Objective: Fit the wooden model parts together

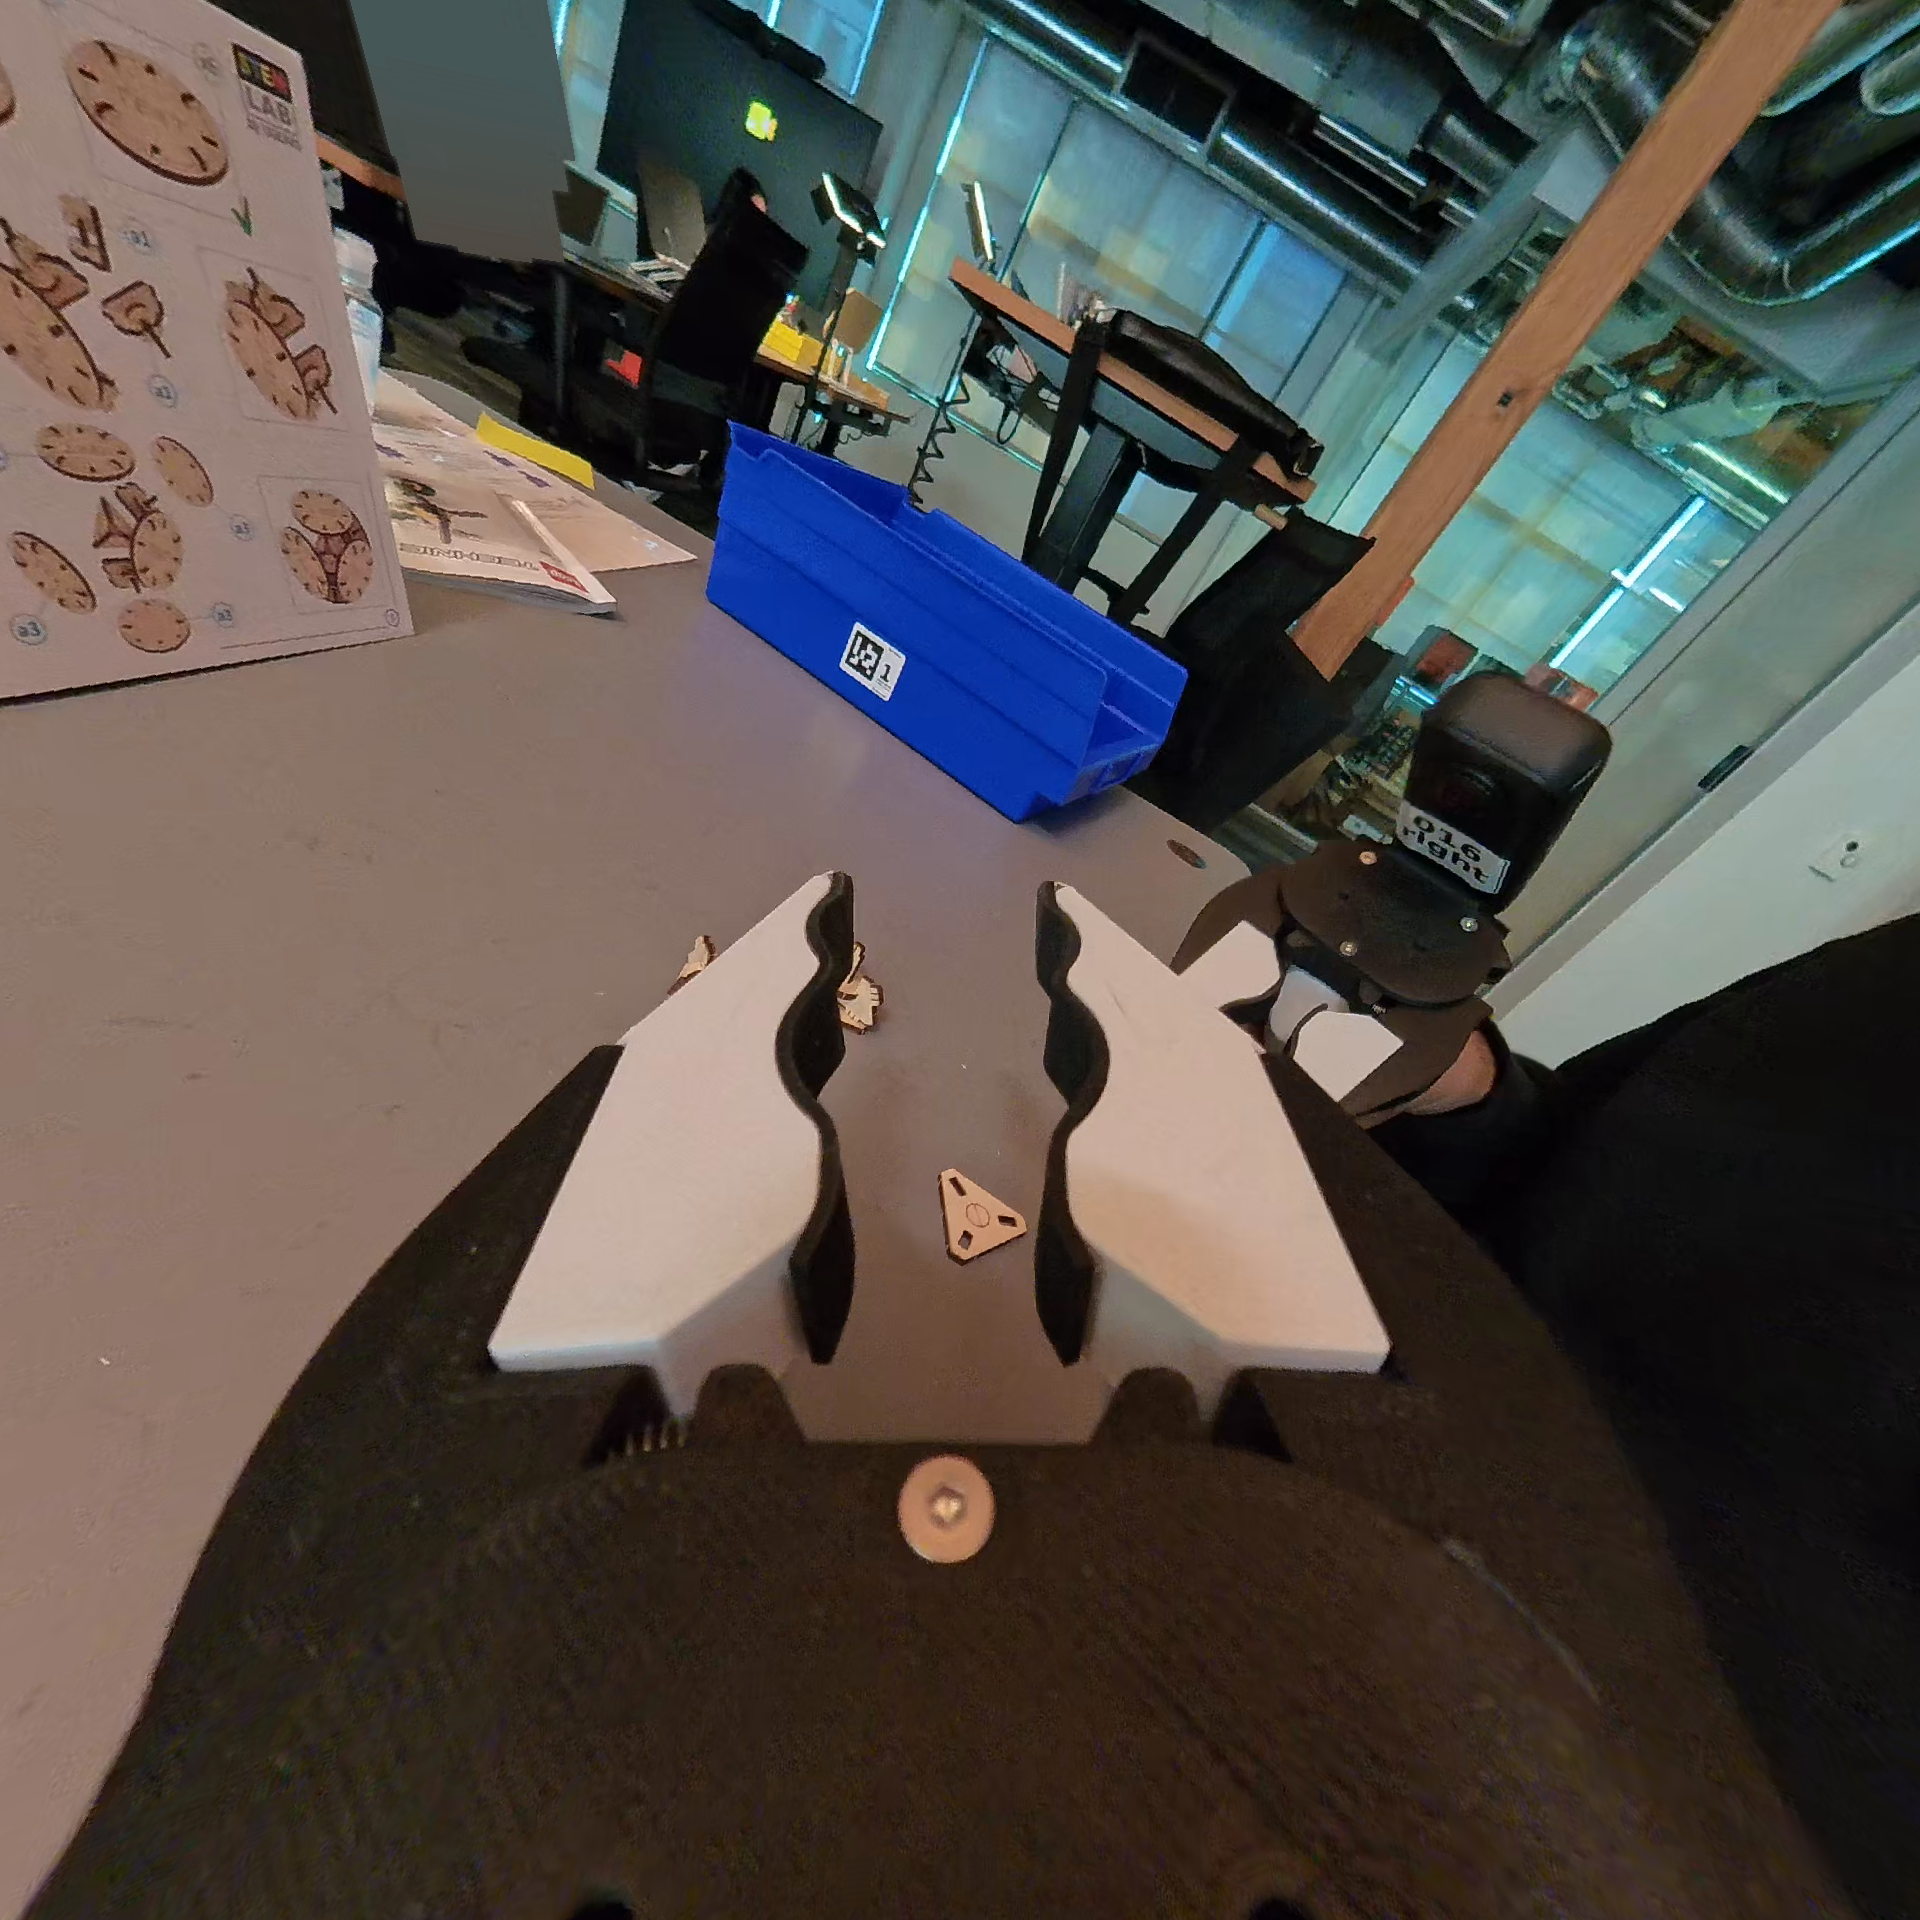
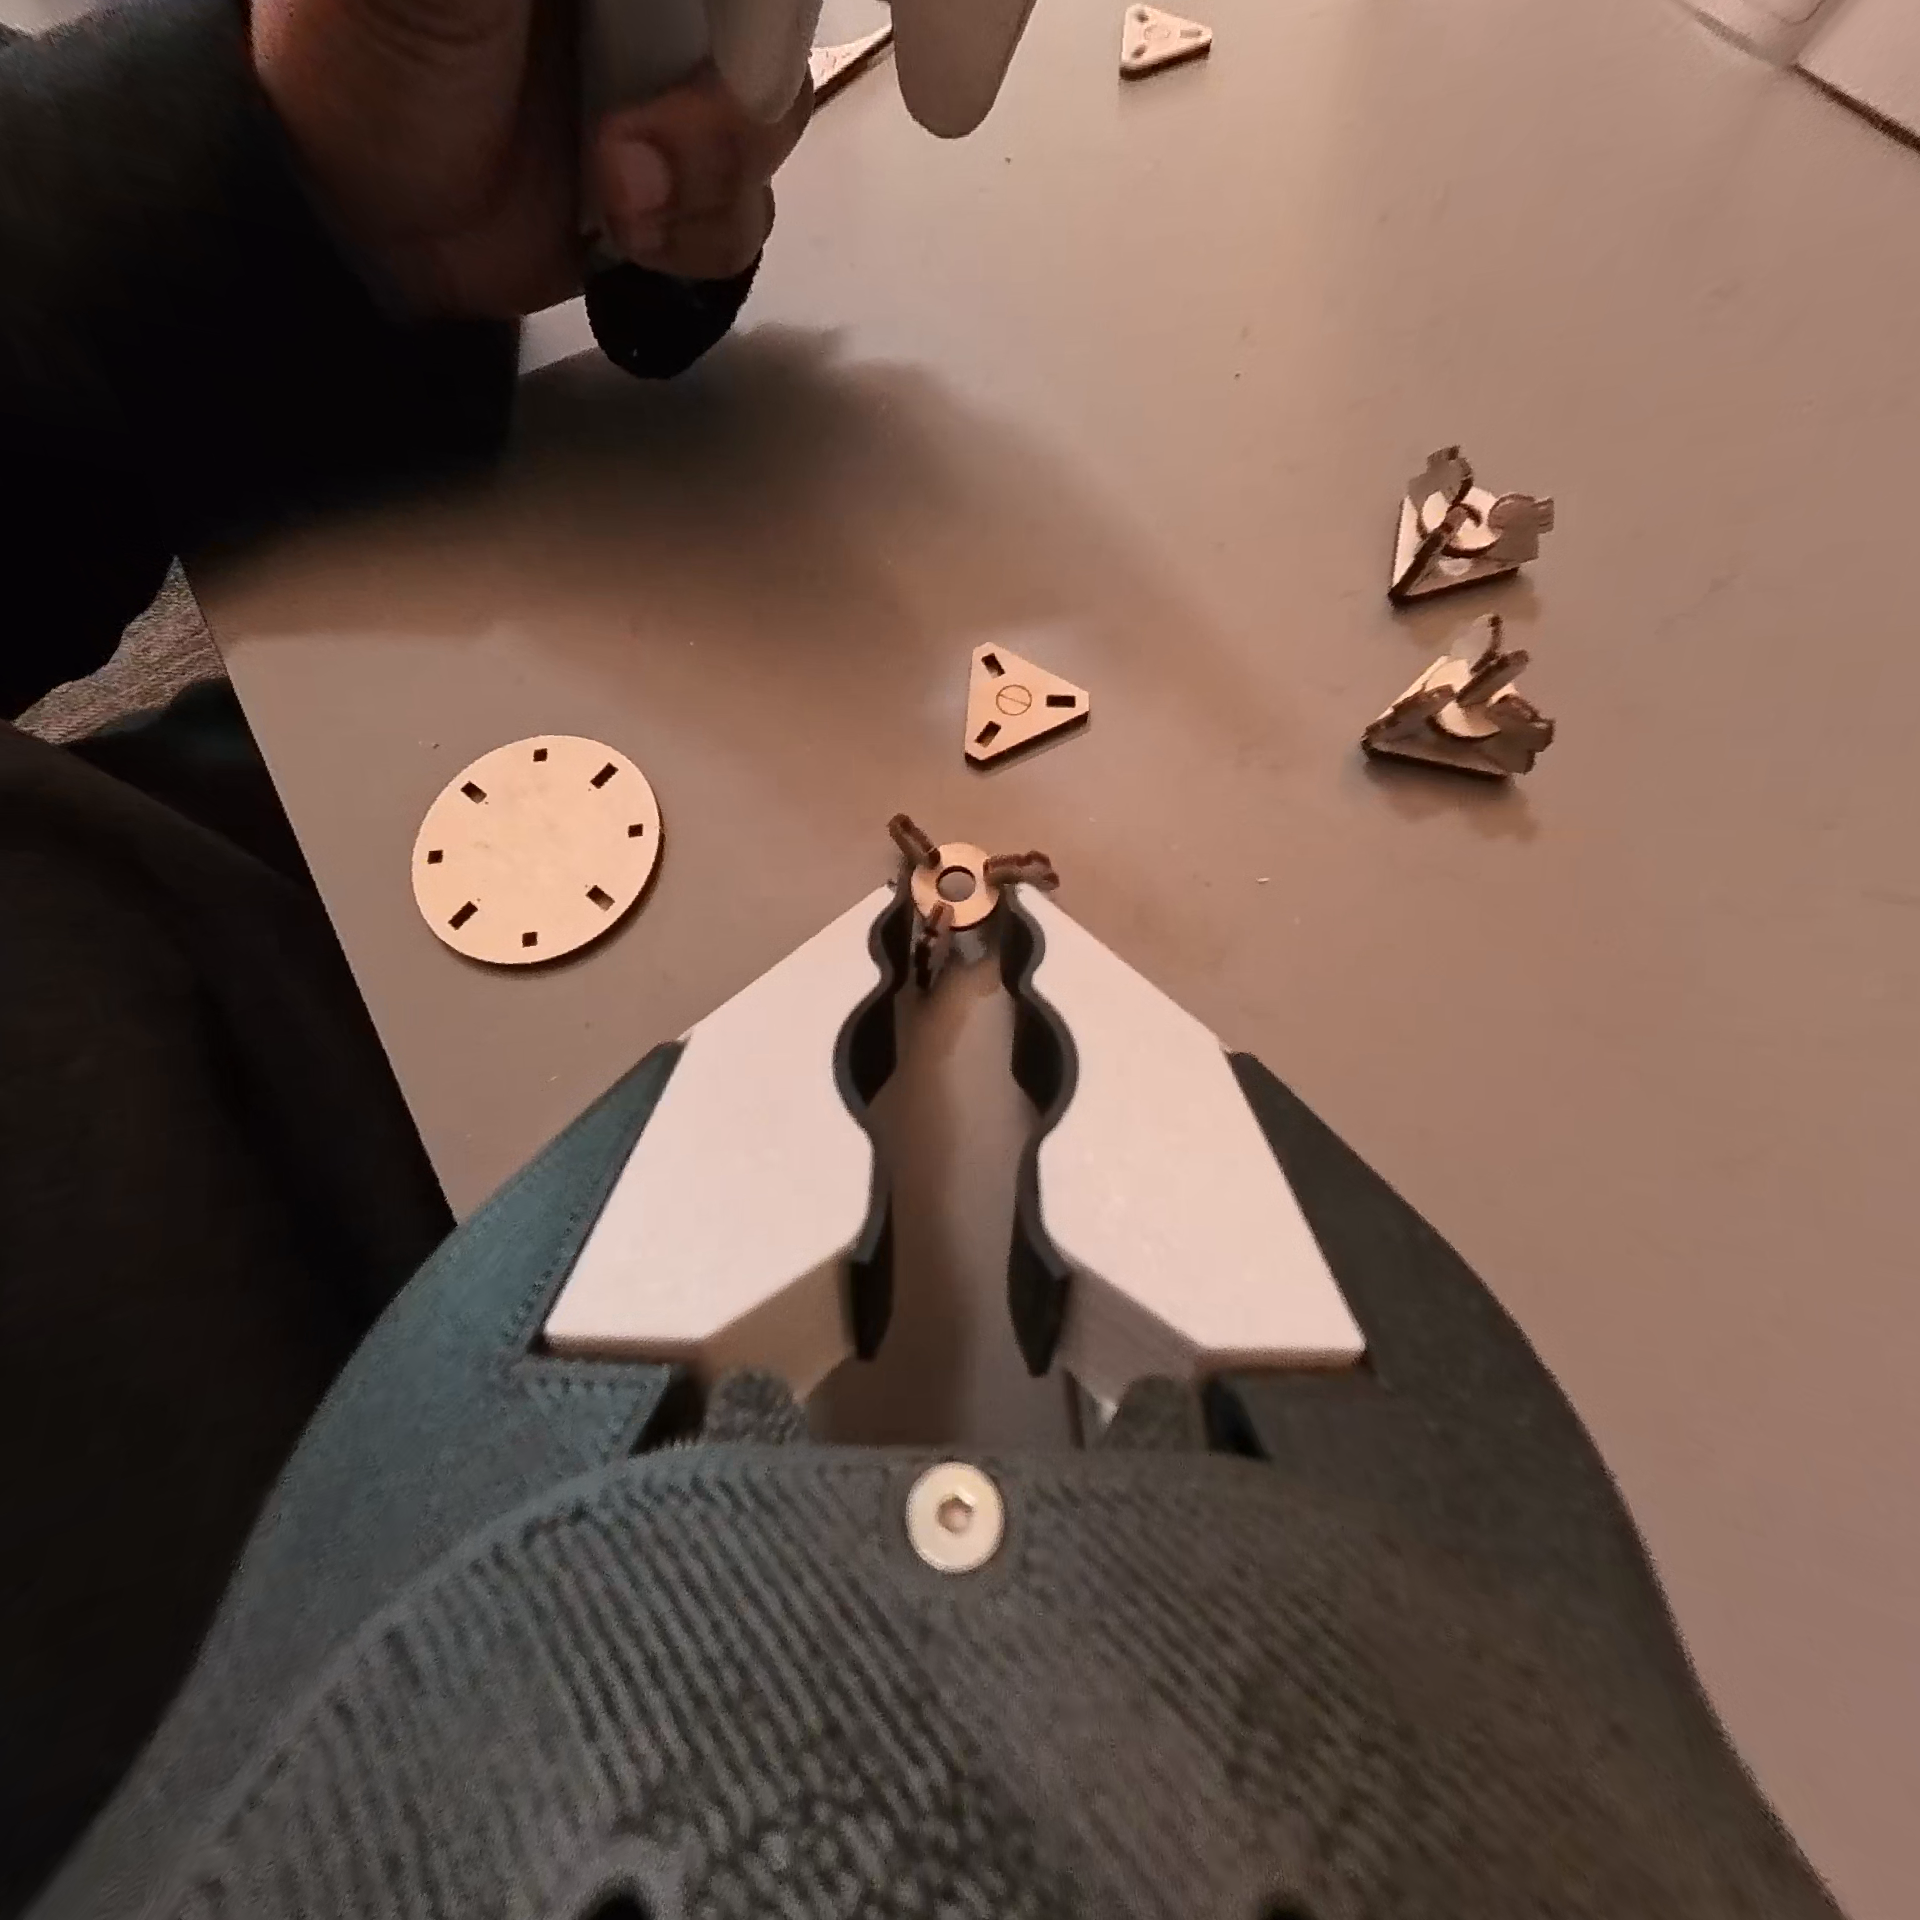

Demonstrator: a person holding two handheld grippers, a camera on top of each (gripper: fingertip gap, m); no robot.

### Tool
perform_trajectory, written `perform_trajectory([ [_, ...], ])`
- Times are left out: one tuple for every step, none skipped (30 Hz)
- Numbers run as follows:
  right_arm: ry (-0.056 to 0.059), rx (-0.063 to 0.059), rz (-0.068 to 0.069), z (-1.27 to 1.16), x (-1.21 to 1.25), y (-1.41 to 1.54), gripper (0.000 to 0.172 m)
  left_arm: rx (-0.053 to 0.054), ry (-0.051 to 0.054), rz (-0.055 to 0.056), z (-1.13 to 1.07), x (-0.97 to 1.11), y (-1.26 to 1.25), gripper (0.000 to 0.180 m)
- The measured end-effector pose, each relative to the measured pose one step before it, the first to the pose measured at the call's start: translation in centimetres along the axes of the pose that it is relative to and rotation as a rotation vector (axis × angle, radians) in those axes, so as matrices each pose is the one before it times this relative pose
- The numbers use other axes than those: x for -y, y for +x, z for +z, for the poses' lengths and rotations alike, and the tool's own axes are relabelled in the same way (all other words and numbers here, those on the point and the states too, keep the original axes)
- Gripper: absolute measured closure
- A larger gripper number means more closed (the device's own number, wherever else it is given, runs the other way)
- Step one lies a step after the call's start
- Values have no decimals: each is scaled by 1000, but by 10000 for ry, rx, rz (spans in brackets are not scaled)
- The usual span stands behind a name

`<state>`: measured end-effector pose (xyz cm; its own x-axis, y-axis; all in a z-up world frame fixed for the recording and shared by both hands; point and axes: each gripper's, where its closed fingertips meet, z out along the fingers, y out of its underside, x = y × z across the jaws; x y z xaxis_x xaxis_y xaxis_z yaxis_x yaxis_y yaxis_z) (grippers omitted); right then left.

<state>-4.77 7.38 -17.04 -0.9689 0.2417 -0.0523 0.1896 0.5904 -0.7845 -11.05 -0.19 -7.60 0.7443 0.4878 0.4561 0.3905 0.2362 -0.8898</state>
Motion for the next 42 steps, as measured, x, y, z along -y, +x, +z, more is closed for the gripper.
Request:
perform_trajectory([
  [196, -114, -34, -111, 289, 222, 157, 131, 6, -50, -15, -32, -115, 147],
  [205, -122, 2, -144, 317, 277, 157, 252, -94, 13, -24, -188, -206, 147],
  [216, -119, 39, -132, 343, 302, 157, 309, -131, 124, -49, -246, -168, 147],
  [224, -96, 86, -113, 358, 302, 157, 380, -120, 155, -101, -244, -209, 147],
  [203, -54, 135, -65, 353, 267, 157, 389, -148, 69, -142, -295, -173, 148],
  [149, -21, 158, -3, 275, 214, 157, 270, -222, 1, -142, -426, 51, 148],
  [85, -28, 140, 33, 181, 230, 157, 15, -309, -13, -71, -598, 459, 148],
  [30, -66, 107, 58, 95, 260, 157, -78, -453, -47, 53, -881, 617, 147],
  [-13, -90, 90, 83, 31, 281, 157, -56, -592, -27, 195, -1168, 595, 145],
  [-41, -70, 96, 126, 6, 228, 157, -73, -562, 49, 279, -1173, 678, 145],
  [-42, -8, 110, 162, 26, 94, 157, 31, -409, 137, 321, -982, 611, 143],
  [-18, 47, 125, 206, 87, -40, 157, 208, -245, 203, 326, -719, 391, 139],
  [-11, 65, 124, 230, 114, -140, 157, 405, -162, 262, 276, -553, 126, 127],
  [-34, 50, 90, 262, 76, -192, 157, 420, -126, 297, 215, -392, 49, 116],
  [-59, -3, 34, 265, 30, -155, 157, 261, -143, 270, 96, -215, 162, 109],
  [-75, -95, -29, 244, -16, -37, 157, 136, -72, 243, 110, -85, 169, 103],
  [-83, -192, -84, 202, -46, 118, 157, -9, -136, 81, 192, -151, 202, 98],
  [-73, -220, -112, 120, -59, 172, 157, -272, -289, -93, 323, -362, 413, 93],
  [-61, -167, -80, 74, -53, 156, 157, -399, -394, -192, 413, -521, 476, 89],
  [-51, -82, -16, 61, -57, 79, 157, -329, -388, -205, 430, -501, 317, 87],
  [-32, -5, 37, 25, -33, 38, 157, -167, -335, -144, 358, -401, 70, 86],
  [-9, 23, 72, -3, -3, 12, 157, -93, -257, -76, 276, -274, 18, 85],
  [17, 9, 85, -61, 32, 48, 157, -140, -168, -31, 207, -152, 123, 84],
  [38, -1, 80, -103, 73, 69, 157, -106, 24, 3, 94, 116, 132, 84],
  [48, 10, 75, -107, 91, 38, 157, -102, 2, -24, 85, 44, 153, 84],
  [44, 25, 70, -102, 92, 16, 157, -138, 19, -56, 66, 19, 251, 84],
  [33, 34, 54, -72, 86, -23, 157, -232, 44, -110, 49, -29, 430, 85],
  [19, 26, 26, -41, 65, -39, 157, -300, 46, -117, 17, -50, 577, 87],
  [3, 22, 5, -4, 33, -63, 157, -230, 2, -92, 6, -126, 498, 87],
  [-21, 49, 2, 68, -6, -127, 157, -39, 35, -30, -45, -93, 199, 88],
  [-48, 88, -1, 112, -45, -232, 157, 79, 91, -17, -105, -26, -27, 87],
  [-74, 99, -32, 155, -84, -284, 157, 88, 133, -63, -185, 75, -104, 87],
  [-101, 57, -92, 153, -119, -251, 157, 40, 230, -67, -263, 229, -106, 88],
  [-96, 17, -169, 134, -106, -188, 157, -23, 239, -77, -277, 271, -63, 88],
  [-56, 43, -250, 90, -26, -216, 157, -18, 103, -101, -211, 85, -138, 89],
  [-43, 54, -287, 81, 11, -202, 157, 3, -30, -123, -105, -91, -174, 90],
  [-68, 39, -298, 77, -12, -110, 157, -38, -61, -99, -32, -136, -57, 91],
  [-54, 165, -381, 91, 5, -234, 157, -21, -15, -42, -11, -63, 0, 93],
  [-14, 298, -473, 86, 29, -388, 157, 57, 5, 16, 12, 13, -51, 96],
  [-27, 211, -502, 52, -10, -196, 157, 109, -27, 31, 44, -25, -111, 102],
  [-64, 138, -585, 12, -96, -12, 157, 91, -81, 25, 97, -106, -85, 106],
  [-114, 138, -624, -12, -199, 70, 157, 85, -85, 27, 83, -96, -66, 109],
])
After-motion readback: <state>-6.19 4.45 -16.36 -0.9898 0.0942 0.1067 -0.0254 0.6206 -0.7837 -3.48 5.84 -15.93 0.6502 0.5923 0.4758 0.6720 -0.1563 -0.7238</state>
